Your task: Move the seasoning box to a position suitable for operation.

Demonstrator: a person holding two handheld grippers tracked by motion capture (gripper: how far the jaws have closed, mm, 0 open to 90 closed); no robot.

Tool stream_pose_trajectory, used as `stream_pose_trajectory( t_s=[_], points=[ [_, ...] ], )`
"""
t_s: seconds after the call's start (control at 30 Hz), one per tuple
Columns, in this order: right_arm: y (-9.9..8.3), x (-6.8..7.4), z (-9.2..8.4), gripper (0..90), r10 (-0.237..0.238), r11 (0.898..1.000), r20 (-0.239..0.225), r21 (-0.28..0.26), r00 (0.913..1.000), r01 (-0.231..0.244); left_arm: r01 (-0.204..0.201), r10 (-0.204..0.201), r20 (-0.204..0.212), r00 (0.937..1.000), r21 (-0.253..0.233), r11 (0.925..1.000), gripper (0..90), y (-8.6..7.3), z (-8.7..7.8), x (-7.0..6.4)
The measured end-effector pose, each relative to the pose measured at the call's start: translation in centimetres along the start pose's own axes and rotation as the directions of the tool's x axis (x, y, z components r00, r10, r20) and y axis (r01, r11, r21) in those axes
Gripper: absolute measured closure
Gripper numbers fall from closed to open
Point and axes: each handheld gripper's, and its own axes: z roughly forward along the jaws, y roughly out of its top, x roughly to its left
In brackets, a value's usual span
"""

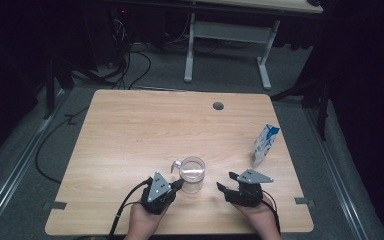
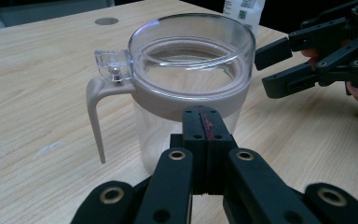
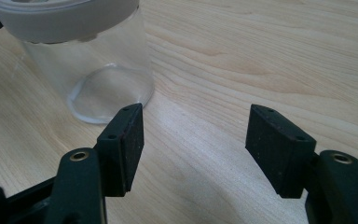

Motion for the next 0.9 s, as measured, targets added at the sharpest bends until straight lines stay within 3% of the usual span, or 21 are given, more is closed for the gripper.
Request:
stream_pose_trajectory(
  t_s=[0.27, 0.33, 0.43, 0.53, 0.63, 0.9],
  points=[
    [0.0, 0.0, -0.2, 37.0, -0.001, 1.0, 0.002, -0.022, 1.0, 0.001, 0.037, -0.037, -0.029, 0.9989, 0.013, 0.9992, 86.5, -1.2, -0.8, 1.9],
    [0.1, 0.0, -0.2, 36.9, 0.003, 1.0, 0.007, -0.022, 1.0, -0.002, 0.051, -0.049, -0.069, 0.9964, 0.018, 0.9985, 80.8, -1.5, -1.0, 2.7],
    [0.3, 0.2, -0.2, 36.8, 0.002, 1.0, 0.011, -0.021, 0.9999, -0.002, 0.071, -0.069, -0.084, 0.9941, 0.019, 0.9973, 78.2, -1.7, -1.2, 3.1],
    [1.0, 0.9, 0.0, 37.2, -0.036, 0.999, 0.02, -0.025, 0.9992, 0.036, 0.091, -0.088, -0.1, 0.9911, 0.029, 0.9954, 76.3, -1.8, -1.4, 3.8],
    [1.4, 1.0, 0.3, 37.5, -0.028, 0.999, 0.005, -0.025, 0.9996, 0.028, 0.104, -0.101, -0.098, 0.9901, 0.028, 0.9942, 76.1, -1.8, -1.5, 4.0],
    [3.9, 1.0, 1.7, 41.3, -0.052, 0.998, 0.057, -0.029, 0.997, 0.054, 0.112, -0.109, -0.106, 0.9884, 0.024, 0.9934, 78.3, -1.4, -1.9, 4.4]
  ],
)
